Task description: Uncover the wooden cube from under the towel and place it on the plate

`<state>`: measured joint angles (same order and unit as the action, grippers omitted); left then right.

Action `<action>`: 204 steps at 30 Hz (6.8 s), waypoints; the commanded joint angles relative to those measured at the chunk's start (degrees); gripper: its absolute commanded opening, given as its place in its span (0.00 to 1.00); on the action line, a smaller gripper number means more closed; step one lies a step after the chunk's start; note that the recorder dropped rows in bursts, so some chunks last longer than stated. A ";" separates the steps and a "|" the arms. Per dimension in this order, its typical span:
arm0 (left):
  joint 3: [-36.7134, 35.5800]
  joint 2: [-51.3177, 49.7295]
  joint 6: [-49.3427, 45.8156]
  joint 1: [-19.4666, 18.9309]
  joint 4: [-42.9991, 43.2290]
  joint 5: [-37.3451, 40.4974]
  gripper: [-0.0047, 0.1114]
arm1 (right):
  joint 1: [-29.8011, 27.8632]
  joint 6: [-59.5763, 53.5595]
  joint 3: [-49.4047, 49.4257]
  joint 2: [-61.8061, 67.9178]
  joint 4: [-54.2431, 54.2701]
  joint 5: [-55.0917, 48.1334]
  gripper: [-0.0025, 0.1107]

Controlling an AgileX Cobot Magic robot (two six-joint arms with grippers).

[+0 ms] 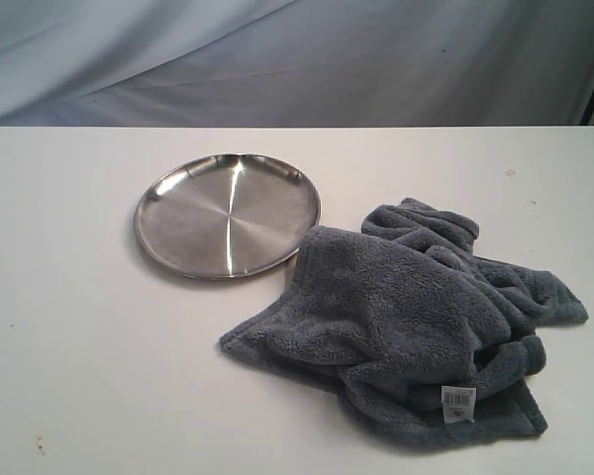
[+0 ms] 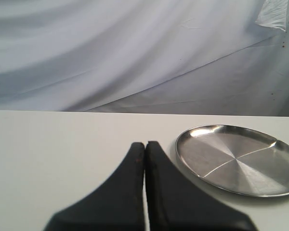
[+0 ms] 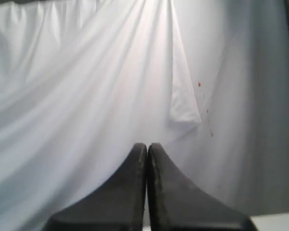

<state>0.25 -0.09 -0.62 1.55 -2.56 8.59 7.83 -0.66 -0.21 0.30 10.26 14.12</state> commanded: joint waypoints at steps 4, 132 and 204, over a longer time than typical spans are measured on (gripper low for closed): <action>-0.25 0.09 0.04 0.05 0.04 -0.23 0.05 | -0.47 0.15 -9.25 -0.30 0.62 7.28 0.02; -0.25 0.09 0.17 0.05 0.04 -0.23 0.05 | 40.97 6.10 -61.27 91.57 -13.64 -60.81 0.02; -0.25 0.09 0.13 0.05 0.04 -0.23 0.05 | 25.27 10.32 -41.21 78.66 -17.35 -60.34 0.02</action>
<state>0.25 -0.09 -0.62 1.55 -2.56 8.59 38.63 8.57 -42.23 81.05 -5.00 -46.98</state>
